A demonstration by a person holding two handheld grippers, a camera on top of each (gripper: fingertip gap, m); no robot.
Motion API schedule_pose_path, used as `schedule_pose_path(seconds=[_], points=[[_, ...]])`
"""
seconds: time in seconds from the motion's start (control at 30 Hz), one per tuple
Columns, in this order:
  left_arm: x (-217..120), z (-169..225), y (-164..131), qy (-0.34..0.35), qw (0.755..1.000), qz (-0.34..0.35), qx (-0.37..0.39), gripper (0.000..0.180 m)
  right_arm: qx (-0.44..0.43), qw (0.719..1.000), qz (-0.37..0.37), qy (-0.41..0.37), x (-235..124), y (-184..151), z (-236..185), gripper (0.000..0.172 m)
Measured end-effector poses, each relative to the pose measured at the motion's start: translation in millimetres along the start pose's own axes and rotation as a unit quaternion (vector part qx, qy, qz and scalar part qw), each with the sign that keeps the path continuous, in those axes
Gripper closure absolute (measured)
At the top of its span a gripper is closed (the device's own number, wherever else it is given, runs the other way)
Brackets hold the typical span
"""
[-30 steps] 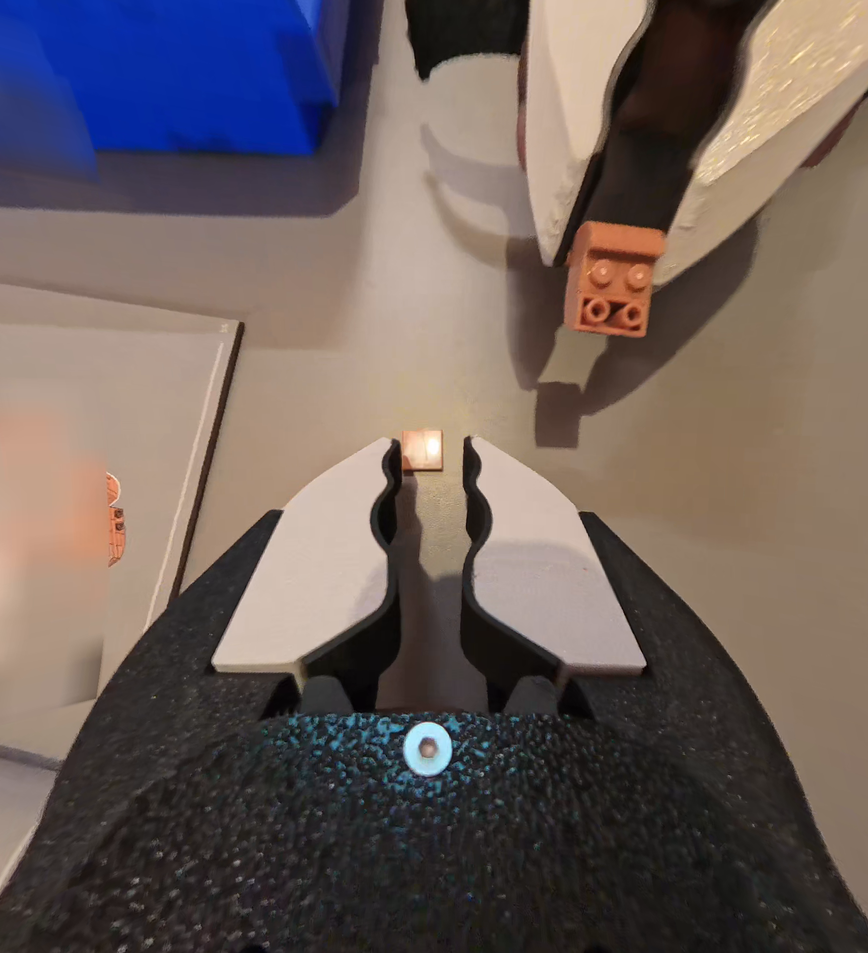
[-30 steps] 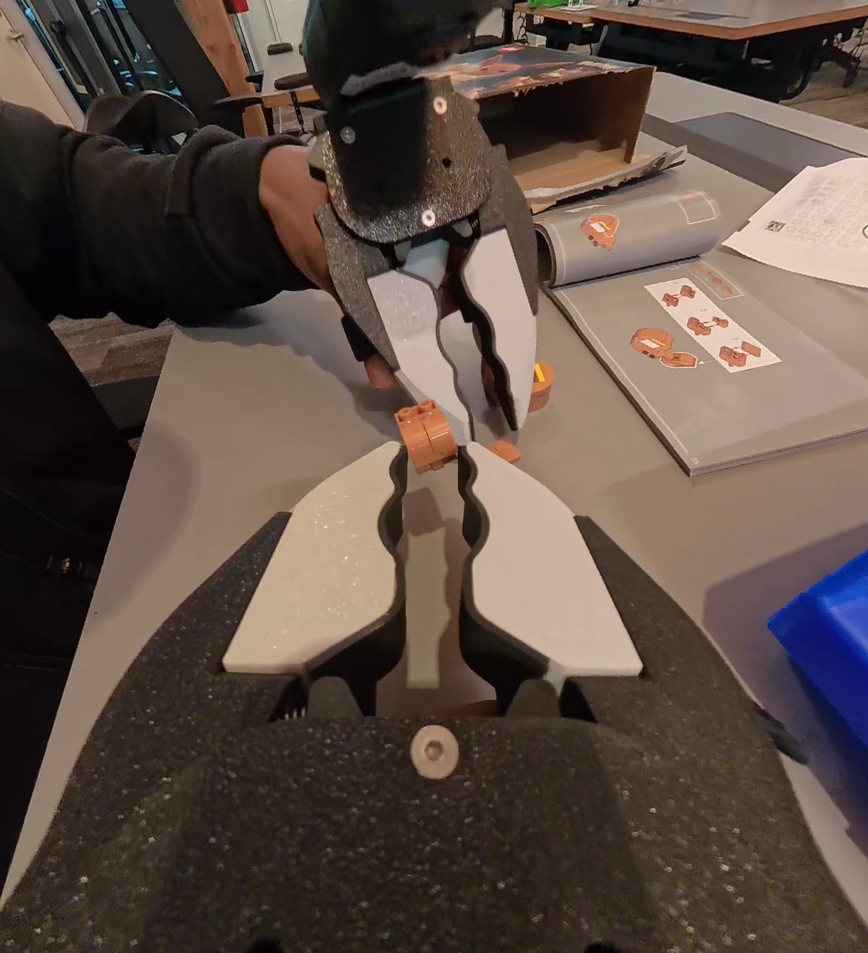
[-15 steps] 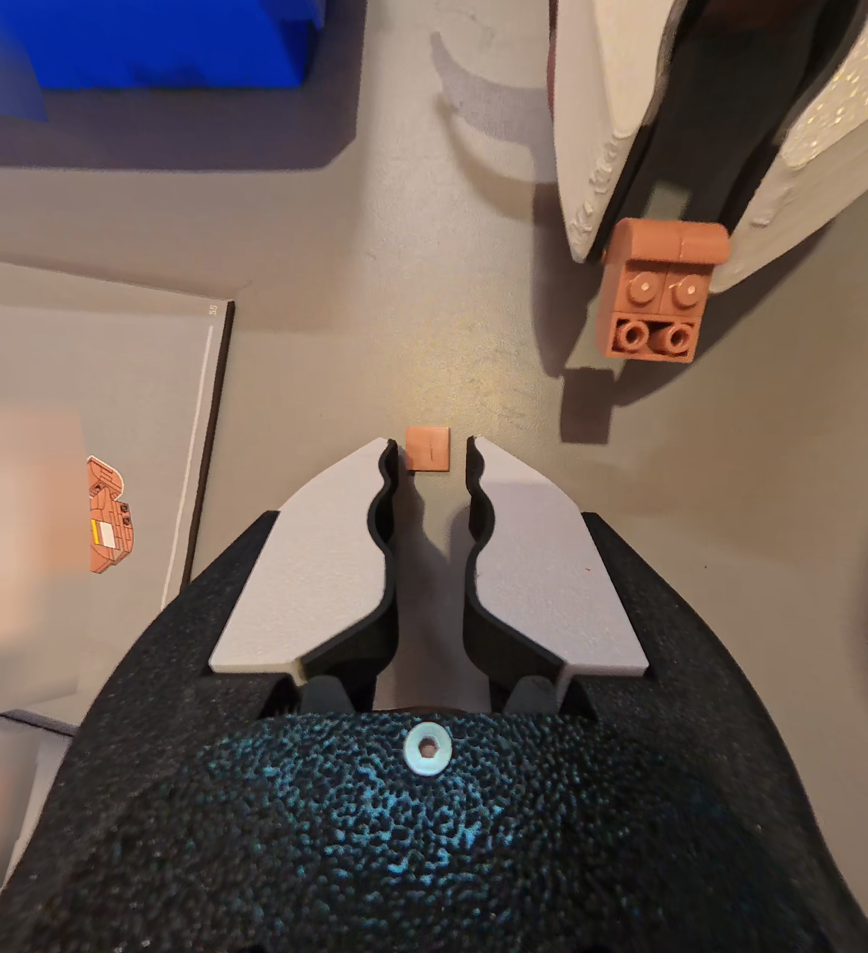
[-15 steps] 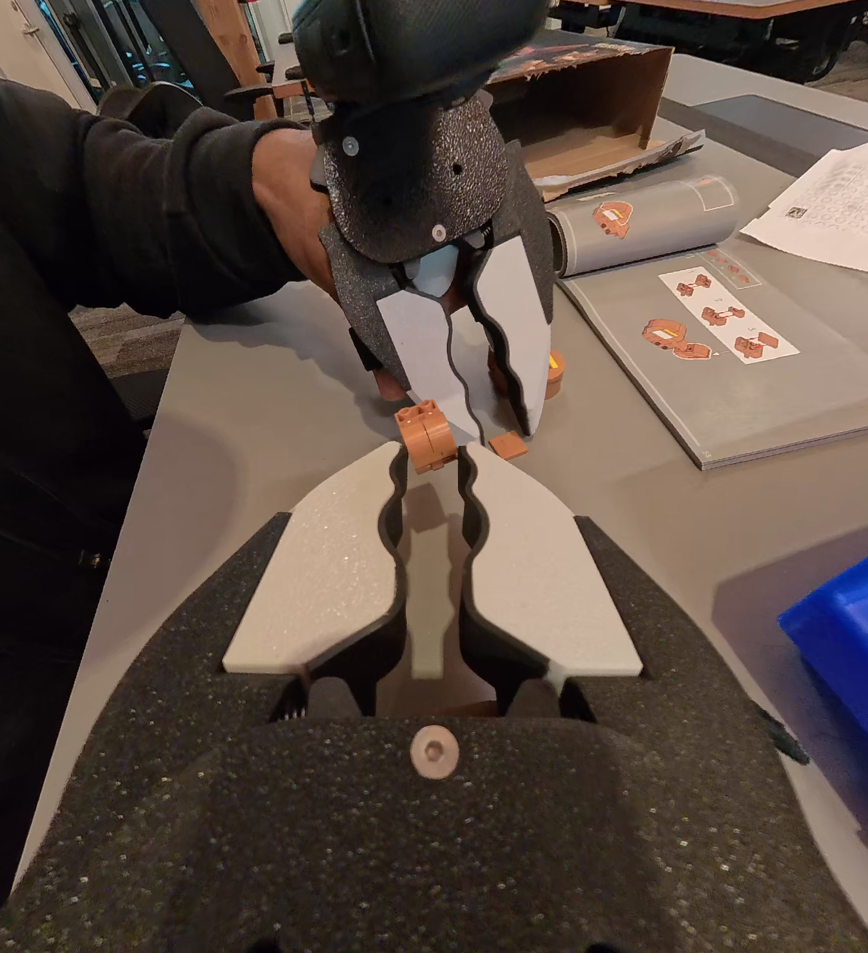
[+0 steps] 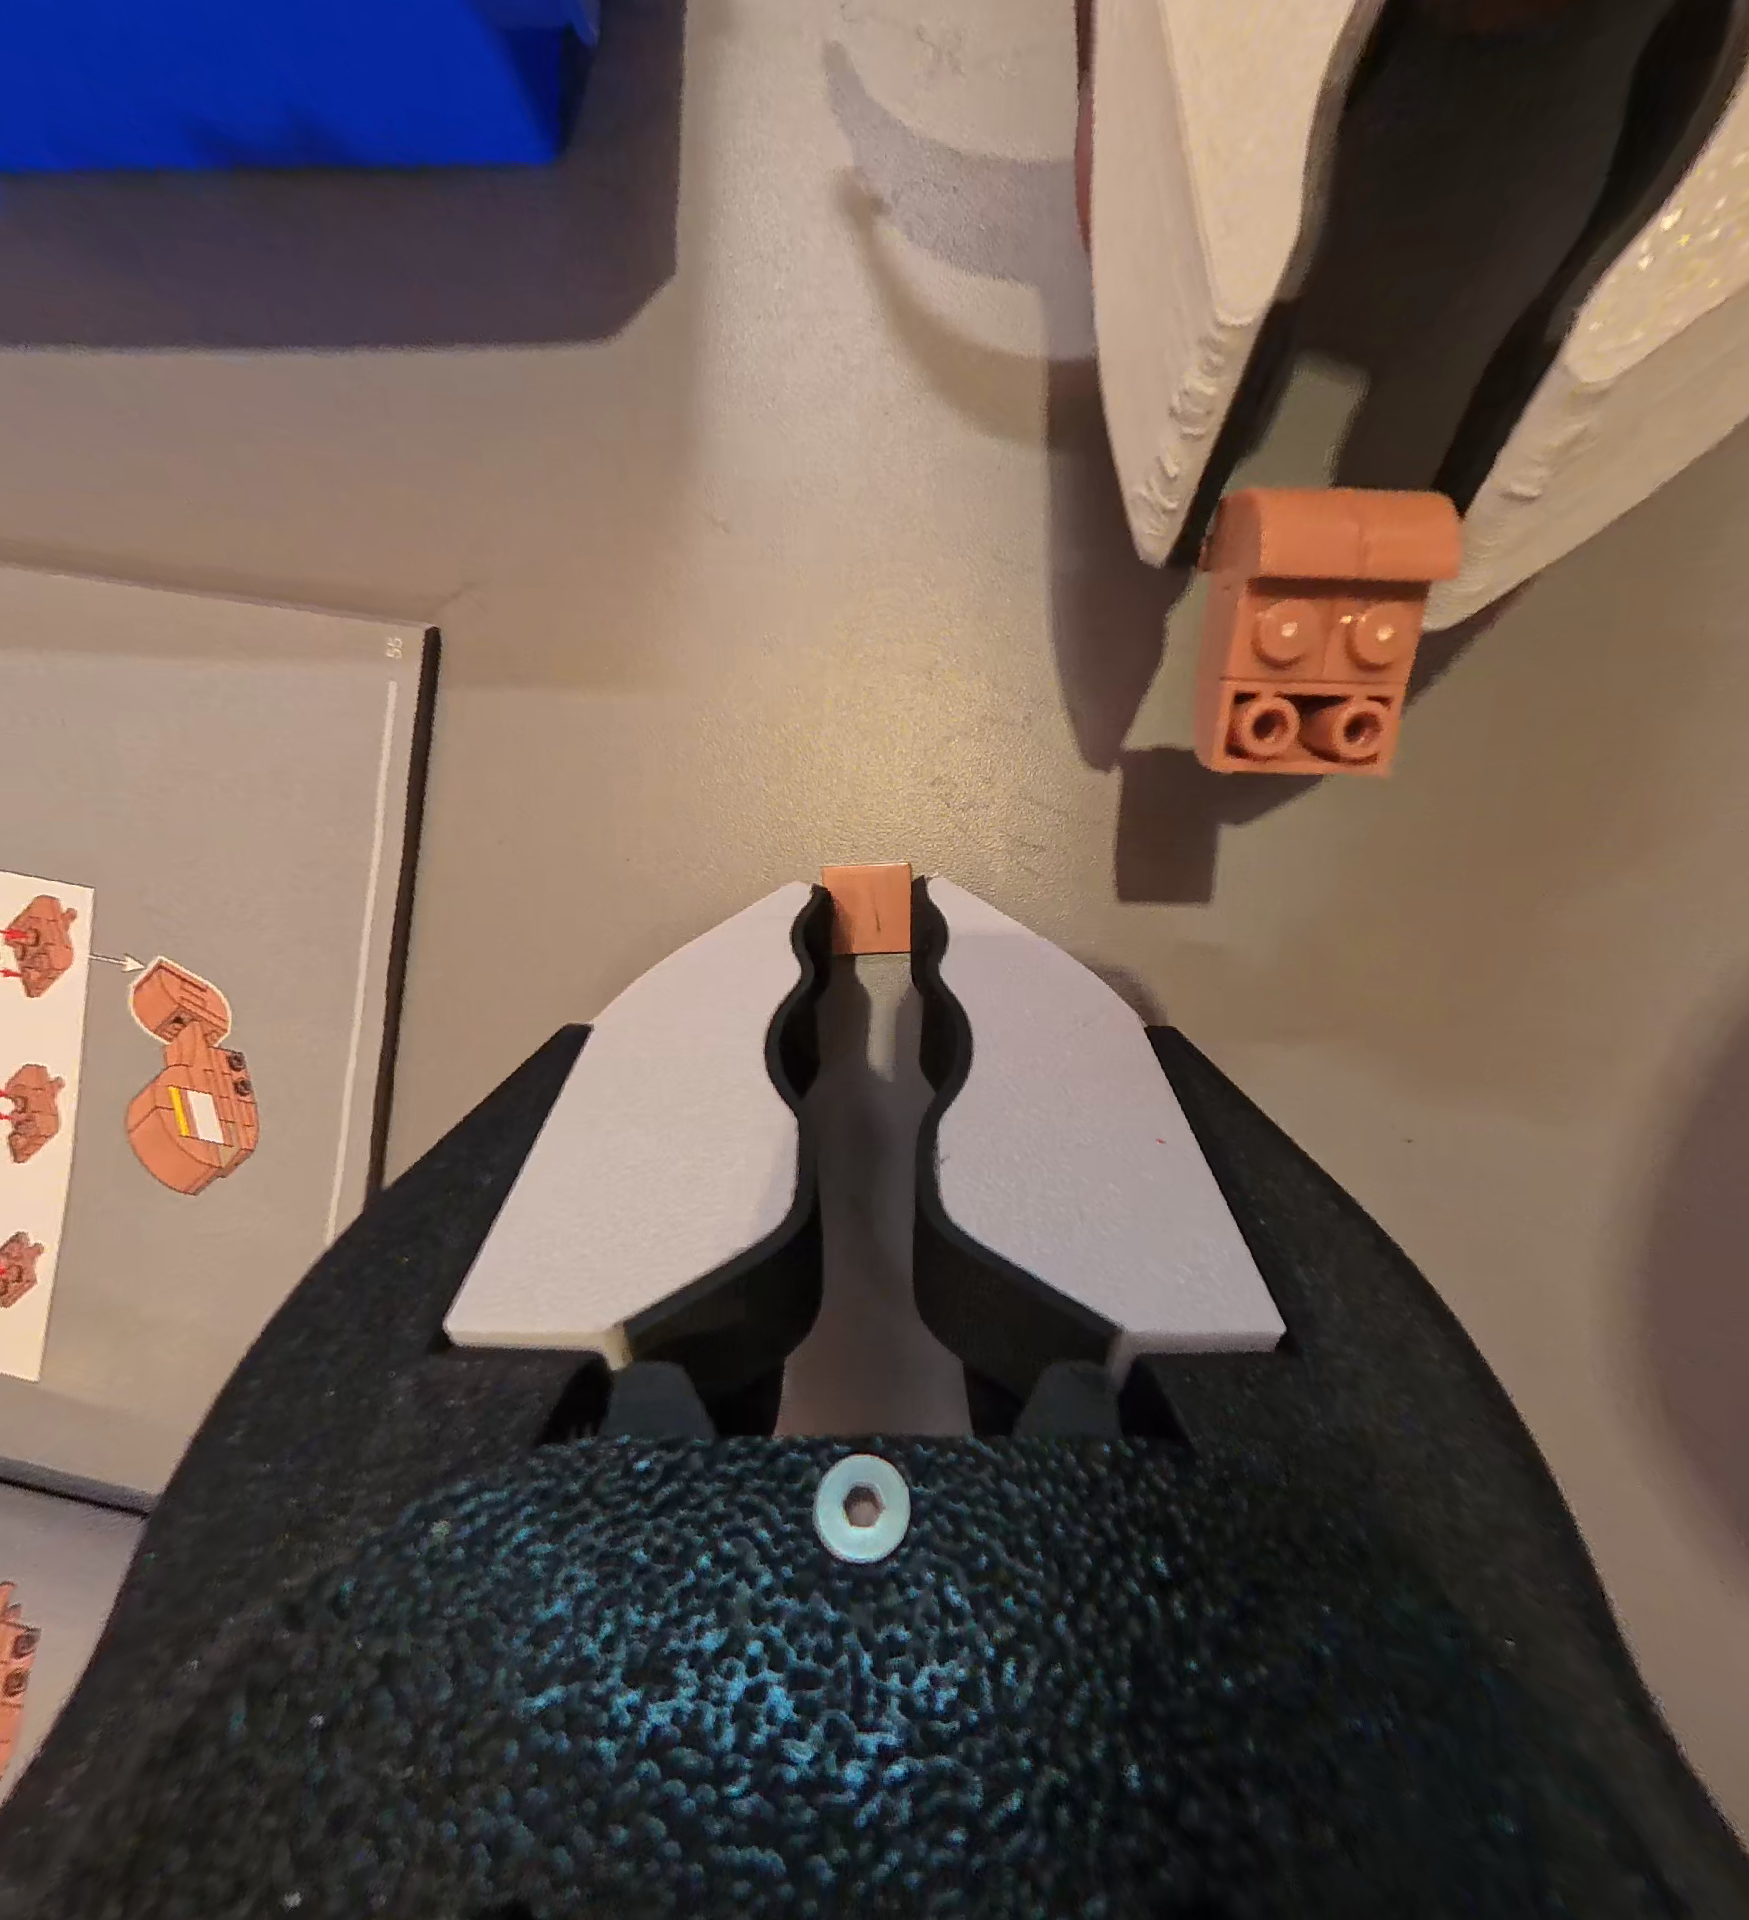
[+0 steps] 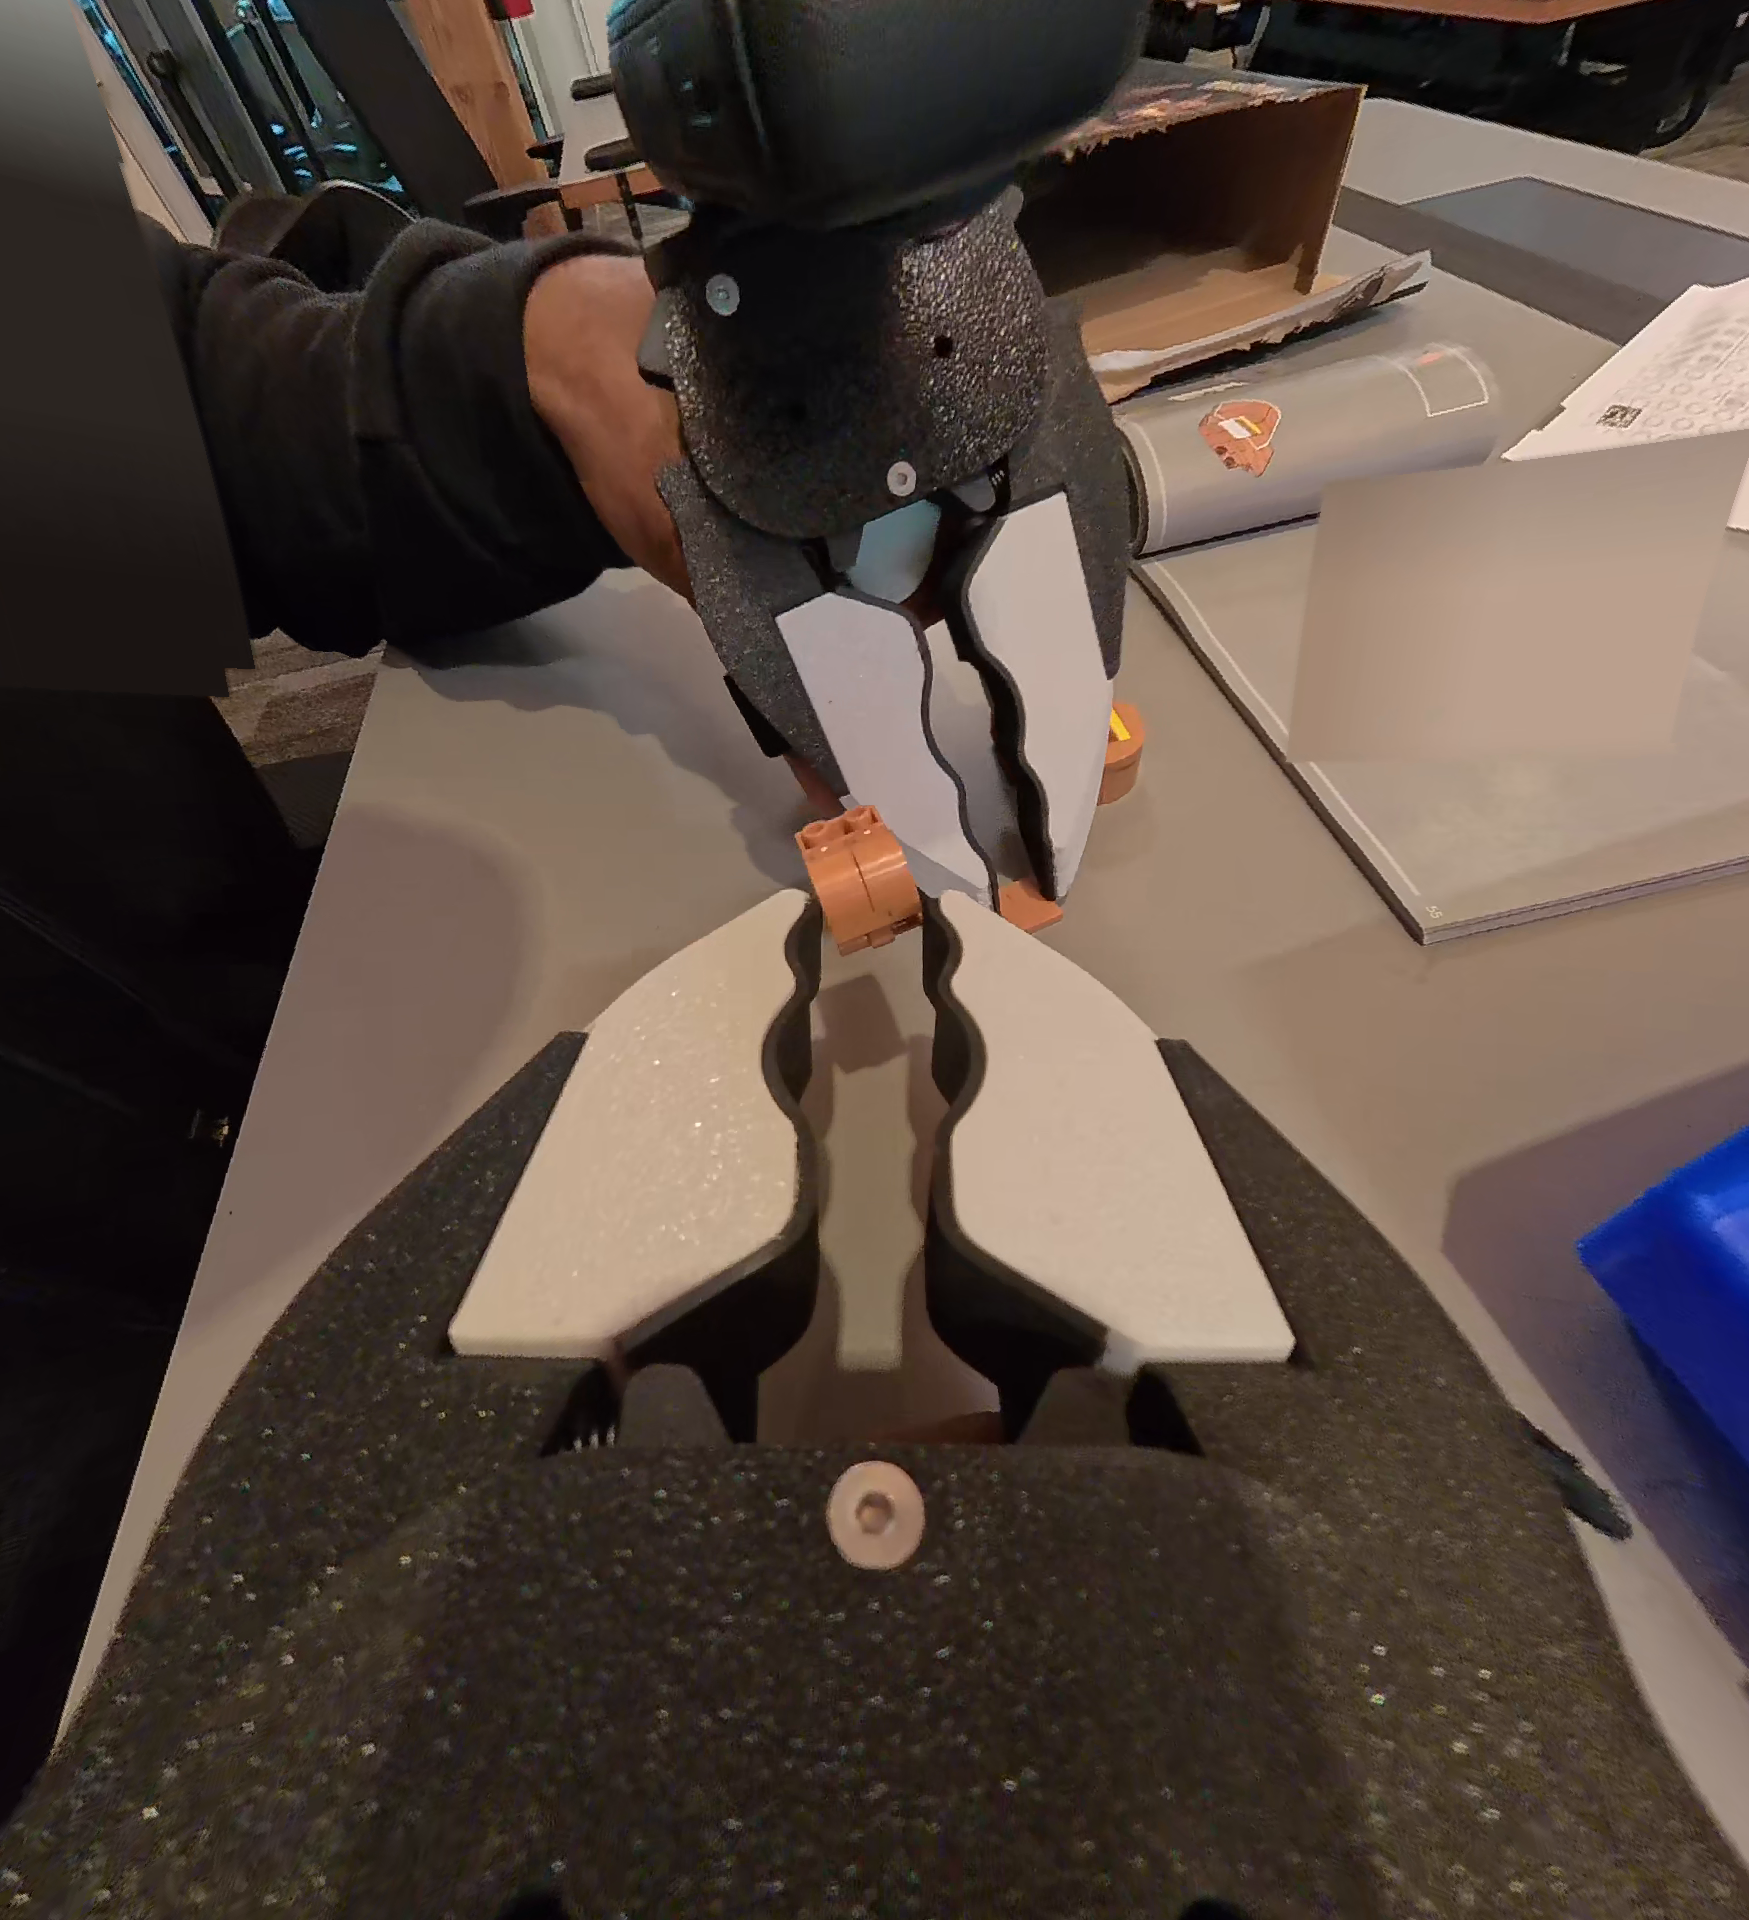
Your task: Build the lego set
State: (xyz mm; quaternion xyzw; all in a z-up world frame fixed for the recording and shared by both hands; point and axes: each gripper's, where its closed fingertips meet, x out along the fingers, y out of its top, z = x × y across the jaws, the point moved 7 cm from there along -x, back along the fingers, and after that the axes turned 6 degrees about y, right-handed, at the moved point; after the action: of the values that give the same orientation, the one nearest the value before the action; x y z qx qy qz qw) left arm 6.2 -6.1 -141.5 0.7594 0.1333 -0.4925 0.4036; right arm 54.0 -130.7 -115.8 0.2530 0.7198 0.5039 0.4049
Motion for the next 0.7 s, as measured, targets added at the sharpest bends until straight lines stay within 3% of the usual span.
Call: schedule_pose_path(seconds=[0.23, 0.27, 0.57, 0.7], points=[[-1, 0, -2, -0.005, 1.000, 0.022, -0.011, 0.168, 0.004, 1.000, 0.004, 0.000, -1, 0, 1, 0.154], [-3, 1, 0, -0.014, 0.999, 0.038, -0.014, 0.180, 0.004, 1.000, 0.005, 0.000, -1, 0, 1, 0.154], [-11, -5, -7, -0.016, 0.997, 0.058, -0.037, 0.180, 0.005, 1.000, 0.005, 0.000, -1, 0, 1, 0.154], [-30, -31, -11, 0.021, 0.996, 0.067, -0.056, 0.162, 0.004, 1.000, 0.003, 0.001, -1, 0, 1, 0.154]])
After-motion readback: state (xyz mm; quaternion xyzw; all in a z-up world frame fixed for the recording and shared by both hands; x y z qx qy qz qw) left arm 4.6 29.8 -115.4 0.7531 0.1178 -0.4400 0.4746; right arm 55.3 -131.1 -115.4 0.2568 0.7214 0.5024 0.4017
